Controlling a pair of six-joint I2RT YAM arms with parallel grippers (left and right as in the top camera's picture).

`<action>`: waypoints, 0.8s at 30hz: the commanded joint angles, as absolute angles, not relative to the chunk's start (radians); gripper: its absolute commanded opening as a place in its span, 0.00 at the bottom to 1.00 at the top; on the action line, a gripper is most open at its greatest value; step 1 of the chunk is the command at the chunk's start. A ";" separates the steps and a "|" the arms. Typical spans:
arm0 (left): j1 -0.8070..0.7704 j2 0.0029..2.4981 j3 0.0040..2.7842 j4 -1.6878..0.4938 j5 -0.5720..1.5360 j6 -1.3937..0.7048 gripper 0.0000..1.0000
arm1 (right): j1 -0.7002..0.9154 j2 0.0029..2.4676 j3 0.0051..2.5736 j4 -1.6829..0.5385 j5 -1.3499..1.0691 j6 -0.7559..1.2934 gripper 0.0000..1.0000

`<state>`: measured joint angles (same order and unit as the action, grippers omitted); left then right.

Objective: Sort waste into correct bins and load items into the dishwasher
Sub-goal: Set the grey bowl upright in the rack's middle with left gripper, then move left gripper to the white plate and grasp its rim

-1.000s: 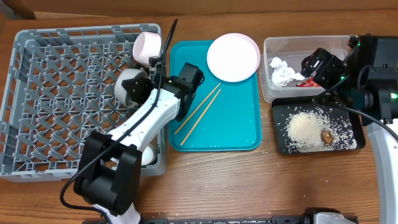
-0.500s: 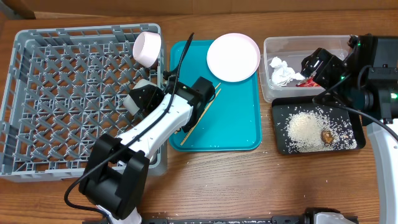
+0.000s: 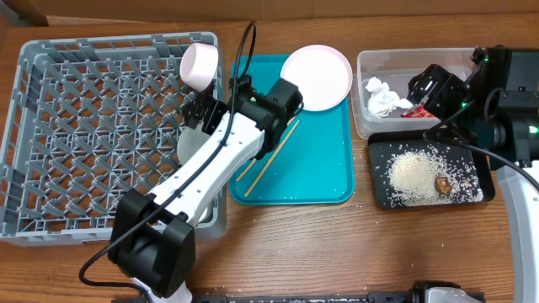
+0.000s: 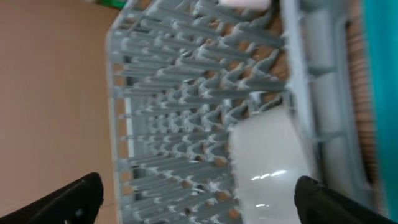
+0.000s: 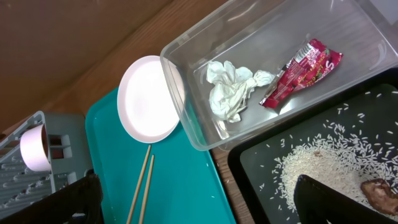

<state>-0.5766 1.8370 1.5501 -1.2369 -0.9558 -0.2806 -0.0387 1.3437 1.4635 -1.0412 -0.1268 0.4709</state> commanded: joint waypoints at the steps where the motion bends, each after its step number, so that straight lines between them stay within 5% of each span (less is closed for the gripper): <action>1: -0.583 1.837 1.666 -1.237 -0.802 -0.235 1.00 | -0.041 1.338 1.460 -1.037 -0.132 0.464 1.00; 7: -0.559 1.837 1.916 -1.048 -0.275 -0.057 1.00 | -0.041 1.338 1.460 -1.054 -0.133 0.464 1.00; 10: -0.532 1.840 1.924 -0.878 -0.141 -0.067 0.88 | -0.041 1.338 1.460 -1.064 -0.133 0.464 1.00; 24: -0.500 2.192 1.894 -0.667 -0.208 -0.537 0.75 | -0.041 1.338 1.460 -1.092 -0.136 0.464 1.00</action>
